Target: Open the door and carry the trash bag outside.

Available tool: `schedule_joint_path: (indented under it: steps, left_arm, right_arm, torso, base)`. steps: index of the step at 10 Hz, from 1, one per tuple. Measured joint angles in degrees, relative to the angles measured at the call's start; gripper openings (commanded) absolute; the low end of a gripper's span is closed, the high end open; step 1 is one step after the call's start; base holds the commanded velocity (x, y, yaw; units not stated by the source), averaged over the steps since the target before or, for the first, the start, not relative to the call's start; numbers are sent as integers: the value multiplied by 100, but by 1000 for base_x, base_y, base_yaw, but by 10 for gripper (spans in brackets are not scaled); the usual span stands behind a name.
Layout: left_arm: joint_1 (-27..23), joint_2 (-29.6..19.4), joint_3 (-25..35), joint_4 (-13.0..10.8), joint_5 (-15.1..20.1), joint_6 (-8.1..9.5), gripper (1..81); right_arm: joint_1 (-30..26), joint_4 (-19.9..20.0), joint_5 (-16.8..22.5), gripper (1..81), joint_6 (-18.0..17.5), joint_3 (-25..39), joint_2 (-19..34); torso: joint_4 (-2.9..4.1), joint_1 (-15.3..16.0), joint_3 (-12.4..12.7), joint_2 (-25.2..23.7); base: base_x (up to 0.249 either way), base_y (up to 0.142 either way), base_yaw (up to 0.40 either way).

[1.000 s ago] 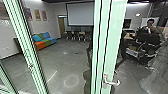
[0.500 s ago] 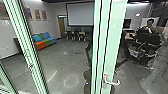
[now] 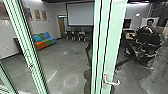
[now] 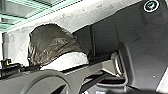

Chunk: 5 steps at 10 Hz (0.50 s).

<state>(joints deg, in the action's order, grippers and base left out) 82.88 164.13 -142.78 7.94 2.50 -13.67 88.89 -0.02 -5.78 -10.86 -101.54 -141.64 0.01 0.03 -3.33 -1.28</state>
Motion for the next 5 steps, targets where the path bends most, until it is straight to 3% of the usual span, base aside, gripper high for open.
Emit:
schedule_joint_path:
  steps: [5]
  left_arm:
    - [-2,-258,532,0,-2,2,10]
  right_arm:
    - [13,44,-328,811,-13,1731,1146]
  torso:
    - [0,0,0,0]
  base:
    - [0,0,0]
